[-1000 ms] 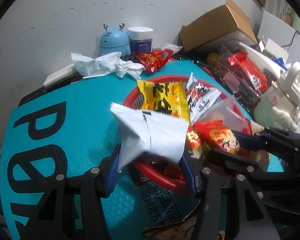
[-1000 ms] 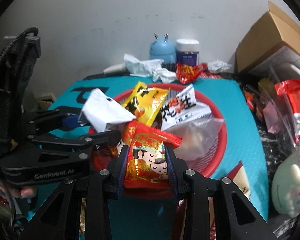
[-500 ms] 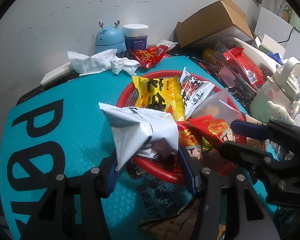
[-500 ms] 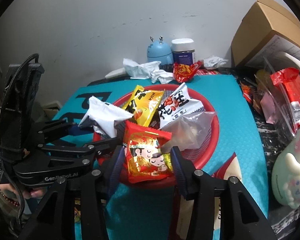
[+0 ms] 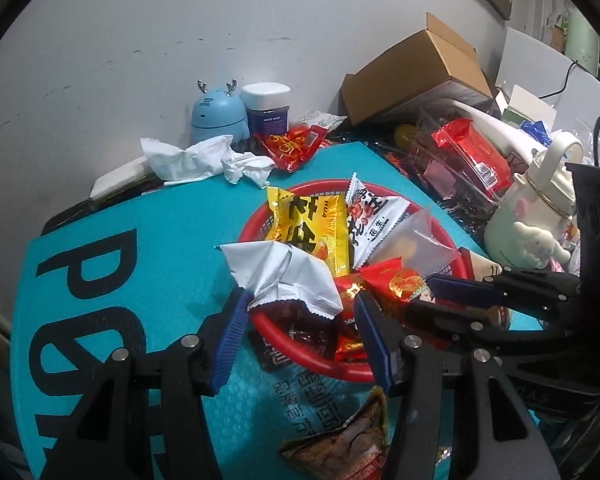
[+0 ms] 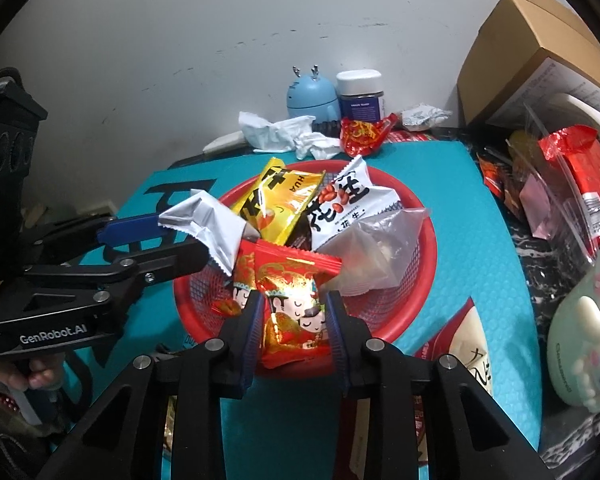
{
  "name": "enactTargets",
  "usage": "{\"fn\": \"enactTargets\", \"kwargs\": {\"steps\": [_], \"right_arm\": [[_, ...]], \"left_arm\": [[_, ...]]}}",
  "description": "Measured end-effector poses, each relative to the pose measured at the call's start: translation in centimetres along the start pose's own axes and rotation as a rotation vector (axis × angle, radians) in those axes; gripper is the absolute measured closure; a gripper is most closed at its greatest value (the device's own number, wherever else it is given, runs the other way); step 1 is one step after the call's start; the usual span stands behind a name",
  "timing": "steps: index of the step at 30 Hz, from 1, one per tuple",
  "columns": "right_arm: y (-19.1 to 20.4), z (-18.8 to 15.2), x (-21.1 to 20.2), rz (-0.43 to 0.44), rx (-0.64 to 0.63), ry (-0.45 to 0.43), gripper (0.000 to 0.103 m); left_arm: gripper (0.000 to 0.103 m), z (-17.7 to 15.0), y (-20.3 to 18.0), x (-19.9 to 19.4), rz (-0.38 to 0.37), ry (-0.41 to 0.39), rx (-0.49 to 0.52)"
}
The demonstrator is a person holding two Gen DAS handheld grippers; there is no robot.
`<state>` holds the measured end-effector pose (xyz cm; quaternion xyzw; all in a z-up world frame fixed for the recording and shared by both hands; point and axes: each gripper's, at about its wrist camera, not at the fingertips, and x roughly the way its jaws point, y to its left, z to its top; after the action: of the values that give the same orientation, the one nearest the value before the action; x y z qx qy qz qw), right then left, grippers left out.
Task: Organize snacks
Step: 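Open both tools to drop the wrapper and candy bag into the basket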
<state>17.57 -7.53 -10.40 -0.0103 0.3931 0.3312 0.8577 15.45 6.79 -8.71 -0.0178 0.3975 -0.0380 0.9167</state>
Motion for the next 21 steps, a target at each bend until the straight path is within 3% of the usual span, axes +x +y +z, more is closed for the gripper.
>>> {"fn": "enactTargets", "kwargs": {"steps": [8,13,16,21], "right_arm": [[0.1,0.0,-0.2,0.008,0.000,-0.002,0.069],[0.4,0.1,-1.2,-0.002,-0.003,-0.012,0.068],[0.8,0.2,-2.2,-0.017,-0.006,-0.026,0.059],[1.4,0.5,-4.3,-0.038,-0.026,-0.050,0.059]], "left_arm": [[0.049,-0.2,0.2,1.1,-0.002,0.043,-0.012],[0.049,0.0,-0.1,-0.1,0.019,0.042,-0.014],[0.049,0.0,-0.2,-0.9,0.024,0.043,-0.020],[0.049,0.3,-0.8,-2.9,0.020,0.026,-0.028]]}}
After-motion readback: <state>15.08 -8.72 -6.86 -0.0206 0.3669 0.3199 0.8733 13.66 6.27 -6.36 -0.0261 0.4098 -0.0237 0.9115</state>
